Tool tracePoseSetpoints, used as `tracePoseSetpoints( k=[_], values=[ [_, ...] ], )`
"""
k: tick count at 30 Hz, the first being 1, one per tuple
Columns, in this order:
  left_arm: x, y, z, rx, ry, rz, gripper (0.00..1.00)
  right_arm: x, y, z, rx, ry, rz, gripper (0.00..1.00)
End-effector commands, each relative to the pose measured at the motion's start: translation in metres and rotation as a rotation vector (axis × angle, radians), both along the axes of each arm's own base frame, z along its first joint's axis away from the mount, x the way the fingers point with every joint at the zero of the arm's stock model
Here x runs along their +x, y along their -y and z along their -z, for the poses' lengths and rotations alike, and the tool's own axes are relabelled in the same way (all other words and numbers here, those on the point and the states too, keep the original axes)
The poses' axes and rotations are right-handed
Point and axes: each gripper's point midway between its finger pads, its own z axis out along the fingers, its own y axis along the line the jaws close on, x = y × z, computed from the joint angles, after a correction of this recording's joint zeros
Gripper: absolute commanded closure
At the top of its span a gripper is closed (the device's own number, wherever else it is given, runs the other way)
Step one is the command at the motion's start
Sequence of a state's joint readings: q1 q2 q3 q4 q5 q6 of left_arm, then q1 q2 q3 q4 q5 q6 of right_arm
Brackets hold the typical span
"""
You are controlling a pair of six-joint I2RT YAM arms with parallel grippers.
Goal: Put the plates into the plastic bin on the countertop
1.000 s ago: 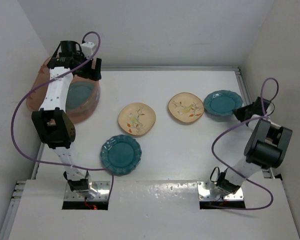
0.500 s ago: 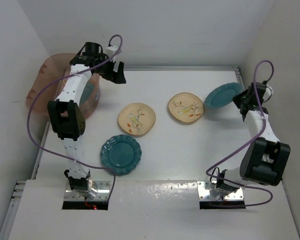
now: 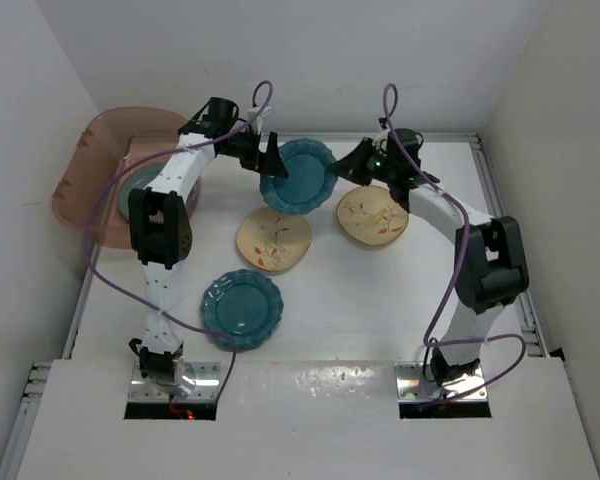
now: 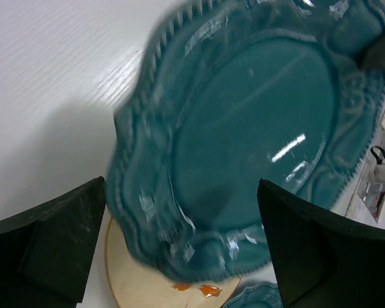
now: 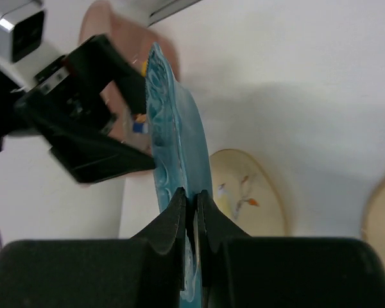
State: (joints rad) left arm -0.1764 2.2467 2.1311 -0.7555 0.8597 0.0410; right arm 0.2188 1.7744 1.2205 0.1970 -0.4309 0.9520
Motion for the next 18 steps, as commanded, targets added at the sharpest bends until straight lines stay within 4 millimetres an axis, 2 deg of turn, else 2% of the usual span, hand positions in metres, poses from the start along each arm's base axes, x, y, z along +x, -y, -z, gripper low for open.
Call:
tracePoseSetpoints(
  k=[1, 2, 4, 5, 8, 9, 10, 11, 12, 13, 14, 15, 16, 17, 18],
  values=[
    [0.019, -0.024, -0.002, -0.005, 0.015, -0.077, 0.00, 0.010, -0.037, -0.116, 0.189, 0.299, -0.152, 1.00],
    [0.016, -0.025, -0.001, -0.028, 0.000, -0.064, 0.00, 0.012, -0.048, -0.111, 0.198, 0.294, -0.180, 1.00],
    [0.003, -0.018, -0.004, -0.083, -0.031, -0.013, 0.06, 0.009, -0.058, -0.117, 0.230, 0.297, -0.217, 1.00],
    [-0.003, -0.017, -0.008, -0.094, -0.023, 0.007, 0.18, 0.012, -0.062, -0.112, 0.235, 0.293, -0.224, 1.00],
    [-0.017, -0.020, -0.004, -0.120, -0.055, 0.029, 0.46, 0.013, -0.067, -0.111, 0.247, 0.292, -0.223, 1.00],
    [-0.018, -0.025, -0.006, -0.129, -0.053, 0.030, 0.62, 0.014, -0.070, -0.105, 0.244, 0.281, -0.226, 1.00],
    [-0.024, -0.023, -0.011, -0.149, -0.054, 0.047, 0.69, 0.016, -0.070, -0.103, 0.242, 0.275, -0.223, 1.00],
    [-0.023, -0.029, -0.008, -0.149, -0.064, 0.034, 0.76, 0.017, -0.069, -0.102, 0.238, 0.273, -0.225, 1.00],
    [-0.022, -0.035, -0.012, -0.154, -0.067, 0.016, 0.91, 0.019, -0.070, -0.093, 0.234, 0.254, -0.223, 1.00],
    [-0.024, -0.034, -0.018, -0.164, -0.069, 0.017, 0.96, 0.020, -0.069, -0.089, 0.232, 0.242, -0.221, 1.00],
    [-0.018, -0.044, -0.023, -0.166, -0.054, -0.005, 1.00, 0.022, -0.068, -0.083, 0.233, 0.224, -0.215, 1.00],
    [-0.019, -0.045, -0.030, -0.167, -0.039, -0.004, 1.00, 0.023, -0.068, -0.079, 0.234, 0.213, -0.213, 1.00],
    [-0.016, -0.051, -0.048, -0.172, -0.001, -0.018, 1.00, 0.022, -0.070, -0.078, 0.234, 0.207, -0.216, 0.95],
    [-0.013, -0.060, -0.057, -0.173, 0.024, -0.034, 1.00, 0.025, -0.068, -0.078, 0.238, 0.203, -0.209, 0.87],
    [-0.012, -0.065, -0.067, -0.173, 0.049, -0.043, 1.00, 0.027, -0.068, -0.075, 0.237, 0.187, -0.207, 0.66]
  ],
)
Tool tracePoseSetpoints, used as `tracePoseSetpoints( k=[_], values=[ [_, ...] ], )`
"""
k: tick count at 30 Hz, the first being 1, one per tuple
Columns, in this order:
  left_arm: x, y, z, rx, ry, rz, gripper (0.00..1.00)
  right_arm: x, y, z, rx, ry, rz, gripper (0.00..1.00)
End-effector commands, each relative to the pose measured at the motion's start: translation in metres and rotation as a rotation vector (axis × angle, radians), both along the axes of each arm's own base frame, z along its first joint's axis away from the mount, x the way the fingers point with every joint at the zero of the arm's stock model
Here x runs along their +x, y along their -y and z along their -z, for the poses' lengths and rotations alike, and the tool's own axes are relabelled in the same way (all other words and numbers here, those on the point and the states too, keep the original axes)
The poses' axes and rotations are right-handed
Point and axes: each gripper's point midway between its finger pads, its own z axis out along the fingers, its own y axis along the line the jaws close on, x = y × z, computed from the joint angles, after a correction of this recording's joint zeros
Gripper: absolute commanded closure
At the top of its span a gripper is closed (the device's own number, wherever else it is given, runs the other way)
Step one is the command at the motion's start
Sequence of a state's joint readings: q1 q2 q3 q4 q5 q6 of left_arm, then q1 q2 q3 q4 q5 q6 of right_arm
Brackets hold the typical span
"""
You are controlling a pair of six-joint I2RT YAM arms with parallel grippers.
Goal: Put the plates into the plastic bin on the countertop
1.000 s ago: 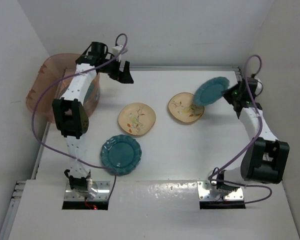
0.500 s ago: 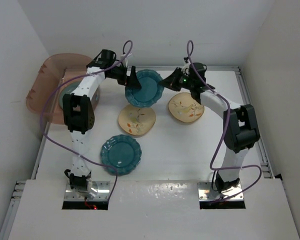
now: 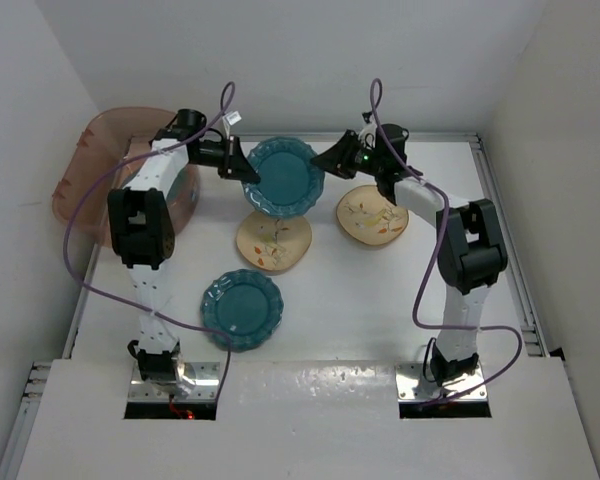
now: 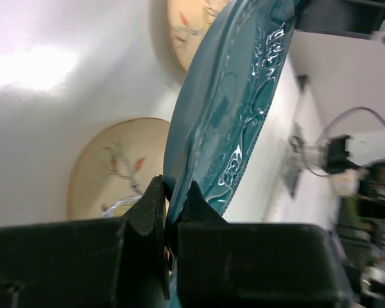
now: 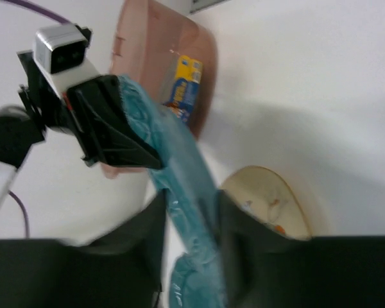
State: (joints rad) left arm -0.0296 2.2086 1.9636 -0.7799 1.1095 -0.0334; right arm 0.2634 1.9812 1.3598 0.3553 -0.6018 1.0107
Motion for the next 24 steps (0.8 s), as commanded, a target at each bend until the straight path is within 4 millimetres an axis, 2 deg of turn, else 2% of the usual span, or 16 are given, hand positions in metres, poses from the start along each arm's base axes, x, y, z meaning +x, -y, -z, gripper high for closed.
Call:
tracePoseSetpoints(
  k=[1, 2, 3, 4, 5, 7, 8, 9, 10, 11, 13, 16, 17, 20, 22, 24],
  values=[
    [0.018, -0.023, -0.082, 0.048, 0.309, -0.057, 1.00, 0.008, -0.015, -0.081, 0.137, 0.136, -0.015, 0.57],
    [0.020, -0.040, -0.104, 0.062, 0.361, -0.098, 1.00, 0.014, -0.004, -0.080, 0.133, 0.120, 0.006, 0.48],
    [0.021, -0.050, -0.117, 0.068, 0.399, -0.116, 1.00, 0.011, -0.009, -0.079, 0.127, 0.118, -0.003, 0.29],
    [0.024, -0.062, -0.134, 0.085, 0.447, -0.148, 1.00, 0.012, -0.003, -0.081, 0.125, 0.118, 0.008, 0.20],
    [0.025, -0.087, -0.153, 0.098, 0.491, -0.200, 1.00, 0.014, 0.000, -0.074, 0.101, 0.097, 0.027, 0.00],
    [0.028, -0.118, -0.180, 0.107, 0.543, -0.274, 1.00, 0.016, 0.009, -0.067, 0.071, 0.067, 0.052, 0.00],
    [0.031, -0.153, -0.200, 0.123, 0.584, -0.351, 1.00, 0.016, 0.012, -0.065, 0.049, 0.077, 0.055, 0.00],
    [0.028, -0.171, -0.214, 0.126, 0.606, -0.397, 1.00, 0.015, 0.015, -0.064, 0.036, 0.065, 0.065, 0.00],
    [0.028, -0.190, -0.222, 0.113, 0.602, -0.457, 1.00, 0.013, 0.017, -0.057, 0.020, 0.040, 0.073, 0.00],
    [0.025, -0.226, -0.225, 0.123, 0.595, -0.537, 1.00, 0.011, 0.018, -0.052, 0.005, 0.039, 0.068, 0.00],
    [0.023, -0.259, -0.219, 0.144, 0.561, -0.639, 1.00, 0.006, 0.022, -0.048, -0.014, 0.030, 0.069, 0.00],
    [0.023, -0.308, -0.180, 0.225, 0.464, -0.791, 1.00, 0.002, 0.023, -0.037, -0.033, 0.005, 0.067, 0.00],
    [0.026, -0.322, -0.155, 0.285, 0.411, -0.854, 1.00, 0.004, 0.025, -0.038, -0.035, 0.005, 0.073, 0.00],
    [0.026, -0.346, -0.120, 0.344, 0.345, -0.903, 1.00, 0.006, 0.023, -0.037, -0.043, -0.006, 0.065, 0.00],
    [0.028, -0.364, -0.085, 0.363, 0.264, -0.940, 1.00, 0.011, 0.024, -0.047, -0.043, 0.018, 0.068, 0.00],
    [0.030, -0.369, -0.068, 0.341, 0.222, -0.938, 1.00, 0.011, 0.024, -0.043, -0.053, 0.012, 0.063, 0.00]
  ],
)
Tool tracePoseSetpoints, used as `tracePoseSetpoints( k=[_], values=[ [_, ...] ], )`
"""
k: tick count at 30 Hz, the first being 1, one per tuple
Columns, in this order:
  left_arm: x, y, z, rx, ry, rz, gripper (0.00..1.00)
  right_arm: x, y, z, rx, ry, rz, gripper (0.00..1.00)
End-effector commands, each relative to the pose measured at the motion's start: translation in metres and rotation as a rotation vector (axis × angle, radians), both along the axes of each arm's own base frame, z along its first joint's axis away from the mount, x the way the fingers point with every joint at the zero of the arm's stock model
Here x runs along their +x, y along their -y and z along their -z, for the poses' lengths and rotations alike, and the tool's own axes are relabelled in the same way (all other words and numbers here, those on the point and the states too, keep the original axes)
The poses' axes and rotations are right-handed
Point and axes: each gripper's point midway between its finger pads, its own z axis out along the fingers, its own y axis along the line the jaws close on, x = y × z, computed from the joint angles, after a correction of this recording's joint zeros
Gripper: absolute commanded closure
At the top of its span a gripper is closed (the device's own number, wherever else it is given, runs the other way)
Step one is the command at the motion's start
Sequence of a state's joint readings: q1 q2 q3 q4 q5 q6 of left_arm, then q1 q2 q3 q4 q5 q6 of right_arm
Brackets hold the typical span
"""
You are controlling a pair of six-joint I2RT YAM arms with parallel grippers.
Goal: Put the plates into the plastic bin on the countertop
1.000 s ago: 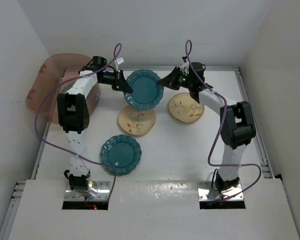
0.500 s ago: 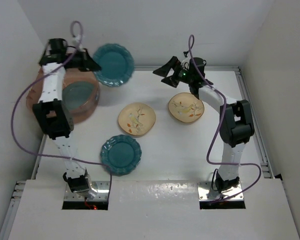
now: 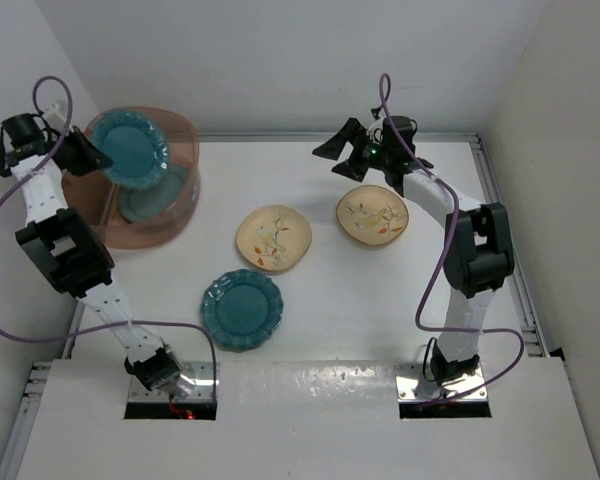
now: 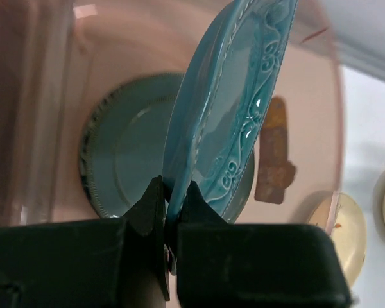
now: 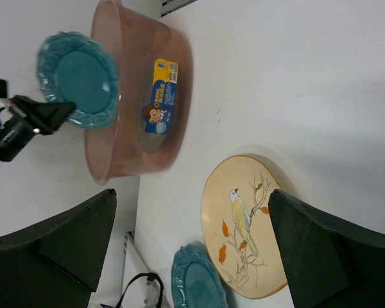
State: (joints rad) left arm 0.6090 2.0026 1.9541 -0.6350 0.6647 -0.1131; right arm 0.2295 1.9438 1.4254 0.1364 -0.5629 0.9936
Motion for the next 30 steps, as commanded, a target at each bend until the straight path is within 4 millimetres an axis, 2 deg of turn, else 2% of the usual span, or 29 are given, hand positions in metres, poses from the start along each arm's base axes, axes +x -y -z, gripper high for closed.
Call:
tracePoseSetpoints(
  k=[1, 7, 9, 11, 12, 13, 14, 15, 16, 18, 19, 21, 22, 23, 25, 28, 29, 30],
  values=[
    [0.015, 0.005, 0.016, -0.041, 0.011, 0.033, 1.00, 0.011, 0.003, -0.041, -0.009, 0.115, 0.001, 0.00],
    [0.012, 0.006, 0.064, -0.111, -0.086, 0.009, 0.99, 0.009, 0.006, -0.040, -0.021, 0.111, 0.003, 0.00],
    [0.006, 0.008, 0.075, -0.107, -0.109, 0.022, 0.87, 0.007, 0.006, -0.038, -0.028, 0.108, -0.002, 0.00],
    [0.005, 0.021, 0.082, -0.107, -0.134, 0.054, 0.75, 0.005, 0.006, -0.037, -0.034, 0.108, -0.006, 0.00],
    [0.002, 0.018, 0.093, -0.102, -0.163, 0.047, 0.64, 0.004, 0.006, -0.036, -0.037, 0.105, -0.007, 0.00],
    [-0.002, 0.020, 0.107, -0.099, -0.219, 0.035, 0.59, 0.002, 0.006, -0.035, -0.038, 0.102, -0.010, 0.00],
    [-0.005, 0.023, 0.111, -0.082, -0.243, 0.041, 0.53, 0.001, 0.004, -0.035, -0.040, 0.101, -0.016, 0.00],
    [-0.007, 0.020, 0.118, -0.068, -0.271, 0.033, 0.42, 0.001, 0.006, -0.033, -0.044, 0.100, -0.014, 0.00],
    [-0.014, 0.024, 0.125, -0.043, -0.317, 0.048, 0.38, 0.001, 0.008, -0.033, -0.044, 0.097, -0.011, 0.00],
    [-0.020, 0.015, 0.131, 0.051, -0.379, 0.018, 0.28, -0.002, 0.007, -0.032, -0.060, 0.104, -0.021, 0.00],
    [-0.022, 0.017, 0.135, 0.083, -0.405, 0.023, 0.26, -0.005, 0.006, -0.031, -0.069, 0.095, -0.026, 0.00],
    [-0.032, 0.010, 0.130, 0.176, -0.450, 0.010, 0.21, -0.003, 0.008, -0.030, -0.130, 0.131, -0.025, 0.00],
    [-0.036, 0.013, 0.128, 0.204, -0.466, 0.026, 0.17, -0.014, 0.005, -0.017, -0.168, 0.077, -0.047, 0.00],
    [-0.040, 0.007, 0.125, 0.234, -0.485, -0.001, 0.16, -0.015, 0.007, -0.012, -0.219, 0.093, -0.049, 0.00],
    [-0.045, 0.007, 0.113, 0.275, -0.489, -0.009, 0.10, -0.032, 0.003, 0.008, -0.330, 0.064, -0.087, 0.00],
    [-0.052, 0.005, 0.101, 0.324, -0.505, -0.028, 0.09, -0.060, 0.001, 0.038, -0.436, 0.003, -0.131, 0.00],
    [-0.056, 0.005, 0.089, 0.333, -0.495, -0.047, 0.09, -0.075, -0.015, 0.039, -0.442, 0.012, -0.176, 0.00],
    [-0.057, 0.003, 0.081, 0.347, -0.485, -0.058, 0.09, -0.094, -0.016, 0.063, -0.461, -0.043, -0.213, 0.00]
  ],
)
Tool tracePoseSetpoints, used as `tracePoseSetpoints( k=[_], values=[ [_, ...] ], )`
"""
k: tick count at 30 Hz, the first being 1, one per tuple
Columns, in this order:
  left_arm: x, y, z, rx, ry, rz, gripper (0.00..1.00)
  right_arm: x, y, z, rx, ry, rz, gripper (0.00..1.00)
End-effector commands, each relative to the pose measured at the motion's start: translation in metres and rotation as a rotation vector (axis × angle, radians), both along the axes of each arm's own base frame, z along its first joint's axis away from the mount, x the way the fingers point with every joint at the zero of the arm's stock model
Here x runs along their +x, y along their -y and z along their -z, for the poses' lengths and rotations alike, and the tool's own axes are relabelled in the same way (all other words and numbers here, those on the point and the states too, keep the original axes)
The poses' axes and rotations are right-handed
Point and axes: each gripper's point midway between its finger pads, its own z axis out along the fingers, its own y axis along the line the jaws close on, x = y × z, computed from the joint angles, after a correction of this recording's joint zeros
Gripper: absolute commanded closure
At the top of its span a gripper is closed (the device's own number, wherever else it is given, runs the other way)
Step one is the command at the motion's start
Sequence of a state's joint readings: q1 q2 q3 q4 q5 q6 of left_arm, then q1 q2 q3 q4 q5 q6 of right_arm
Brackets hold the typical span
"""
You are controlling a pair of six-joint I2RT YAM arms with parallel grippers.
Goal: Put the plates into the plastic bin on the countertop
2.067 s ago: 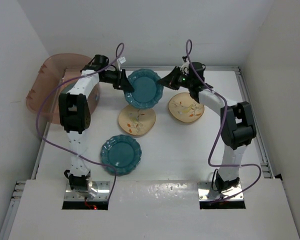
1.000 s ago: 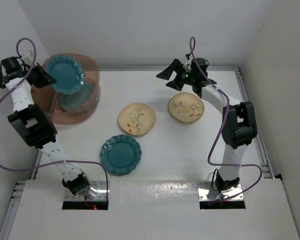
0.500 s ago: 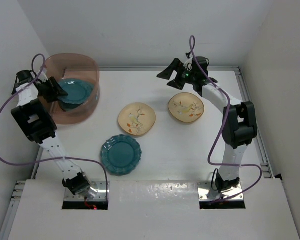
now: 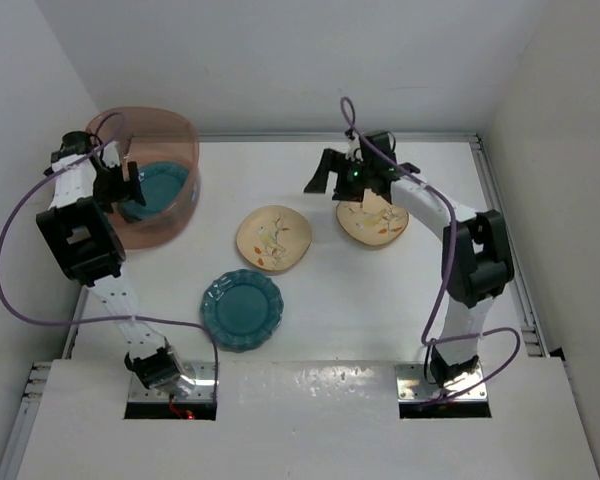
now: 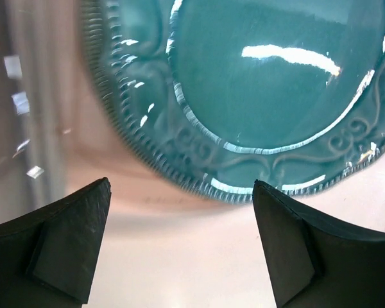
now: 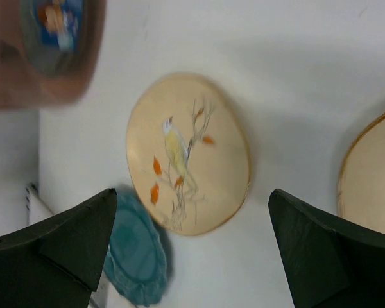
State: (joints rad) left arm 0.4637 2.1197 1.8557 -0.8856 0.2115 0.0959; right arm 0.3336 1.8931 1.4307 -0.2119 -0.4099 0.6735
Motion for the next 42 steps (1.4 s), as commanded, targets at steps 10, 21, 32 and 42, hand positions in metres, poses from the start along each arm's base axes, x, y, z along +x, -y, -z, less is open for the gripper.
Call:
tracePoseSetpoints(
  k=[10, 21, 32, 42],
  values=[
    [-0.100, 0.028, -0.144, 0.133, 0.263, -0.006, 0.09, -0.207, -0.104, 0.091, 0.042, -0.257, -0.545, 0.44],
    [-0.172, 0.059, -0.181, 0.249, 0.339, 0.023, 0.09, -0.244, -0.113, 0.144, 0.115, -0.272, -0.376, 0.43],
    [-0.161, 0.106, -0.184, 0.103, 0.403, 0.214, 0.07, -0.224, -0.131, 0.138, 0.242, -0.271, -0.357, 1.00],
    [-0.098, 0.225, -0.187, -0.220, 0.462, 0.691, 0.00, -0.148, -0.121, -0.054, 0.394, 0.068, -0.469, 1.00]
  ],
)
